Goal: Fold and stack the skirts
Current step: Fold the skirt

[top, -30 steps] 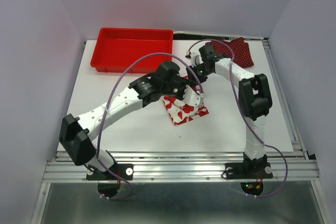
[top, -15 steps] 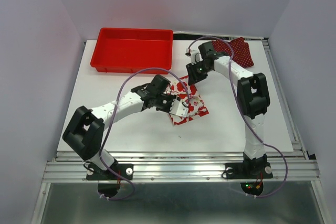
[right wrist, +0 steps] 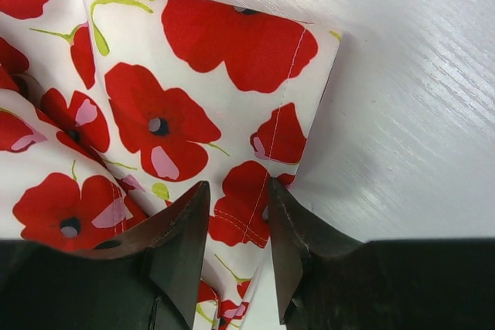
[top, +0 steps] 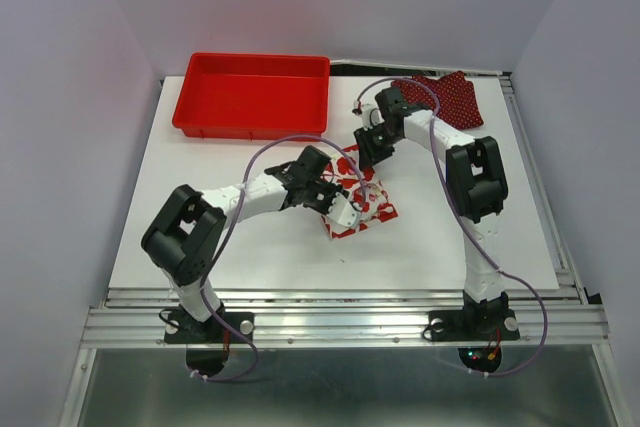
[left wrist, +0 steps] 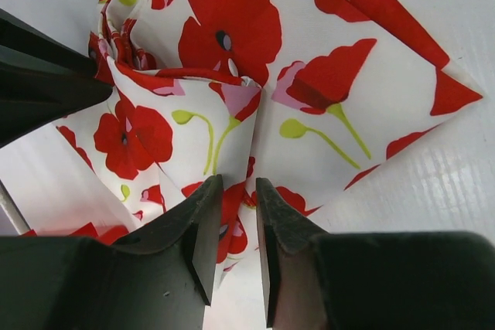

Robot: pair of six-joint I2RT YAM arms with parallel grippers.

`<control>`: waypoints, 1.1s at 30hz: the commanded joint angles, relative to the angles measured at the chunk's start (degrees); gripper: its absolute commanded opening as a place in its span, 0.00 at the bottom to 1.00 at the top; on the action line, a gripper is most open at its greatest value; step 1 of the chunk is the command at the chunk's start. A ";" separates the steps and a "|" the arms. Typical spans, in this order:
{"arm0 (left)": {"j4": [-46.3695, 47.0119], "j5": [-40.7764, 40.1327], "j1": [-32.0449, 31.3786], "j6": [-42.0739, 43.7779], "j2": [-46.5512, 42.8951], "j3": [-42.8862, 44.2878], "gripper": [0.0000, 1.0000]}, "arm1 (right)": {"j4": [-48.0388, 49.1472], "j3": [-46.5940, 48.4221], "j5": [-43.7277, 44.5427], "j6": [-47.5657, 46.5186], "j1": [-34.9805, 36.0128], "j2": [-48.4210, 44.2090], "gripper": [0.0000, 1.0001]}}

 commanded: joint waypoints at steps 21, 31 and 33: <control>14.26 -4.77 1.04 -8.47 -0.05 3.99 0.00 | 1.14 -0.11 -1.50 -0.76 -0.46 -0.43 0.33; 25.95 -9.78 3.68 -18.14 5.66 10.14 0.00 | 1.40 -0.55 -2.20 -1.20 -0.46 -0.87 0.31; 27.00 -10.31 3.86 -18.23 7.58 11.28 0.00 | 1.31 -0.46 -2.11 -1.20 -0.46 -1.05 0.31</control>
